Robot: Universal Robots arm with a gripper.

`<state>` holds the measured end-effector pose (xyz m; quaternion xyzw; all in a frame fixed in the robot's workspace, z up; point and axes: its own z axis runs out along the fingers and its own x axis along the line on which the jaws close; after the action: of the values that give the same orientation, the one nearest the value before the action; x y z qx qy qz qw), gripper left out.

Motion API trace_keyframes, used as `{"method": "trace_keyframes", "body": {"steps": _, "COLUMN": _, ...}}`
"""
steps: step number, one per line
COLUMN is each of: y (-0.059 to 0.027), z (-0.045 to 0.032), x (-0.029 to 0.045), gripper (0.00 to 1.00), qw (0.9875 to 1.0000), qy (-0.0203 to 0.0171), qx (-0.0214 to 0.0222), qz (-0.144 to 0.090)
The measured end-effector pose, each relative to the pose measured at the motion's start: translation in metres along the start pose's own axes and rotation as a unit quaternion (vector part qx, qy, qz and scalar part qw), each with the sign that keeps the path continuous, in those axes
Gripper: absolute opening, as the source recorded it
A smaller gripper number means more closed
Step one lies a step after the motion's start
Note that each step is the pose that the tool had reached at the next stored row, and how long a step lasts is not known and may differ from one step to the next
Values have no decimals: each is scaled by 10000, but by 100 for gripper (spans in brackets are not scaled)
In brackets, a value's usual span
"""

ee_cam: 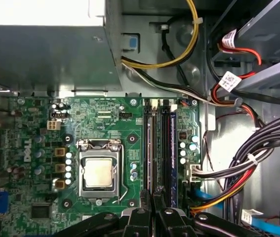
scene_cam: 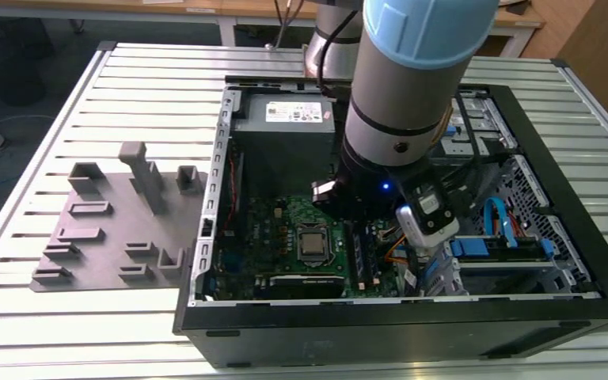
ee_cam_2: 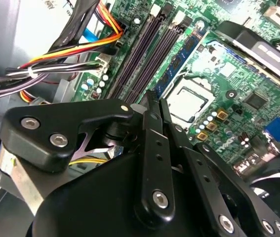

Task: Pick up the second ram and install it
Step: 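Insert the second ram into the second slot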

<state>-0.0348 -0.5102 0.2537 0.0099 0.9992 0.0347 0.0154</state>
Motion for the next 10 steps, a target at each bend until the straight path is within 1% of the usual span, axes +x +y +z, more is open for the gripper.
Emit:
{"method": "trace_keyframes", "body": {"steps": 3, "y": -2, "z": 34, "x": -9, "gripper": 11, "qw": 10000, "qy": -4, "qx": 2, "qz": 53}}
{"method": "trace_keyframes", "body": {"steps": 7, "y": -5, "z": 96, "x": -56, "gripper": 11, "qw": 10000, "qy": -4, "qx": 2, "qz": 69}}
{"method": "trace_keyframes", "body": {"steps": 10, "y": 0, "z": 150, "x": -56, "gripper": 11, "qw": 10000, "qy": -4, "qx": 3, "qz": 69}}
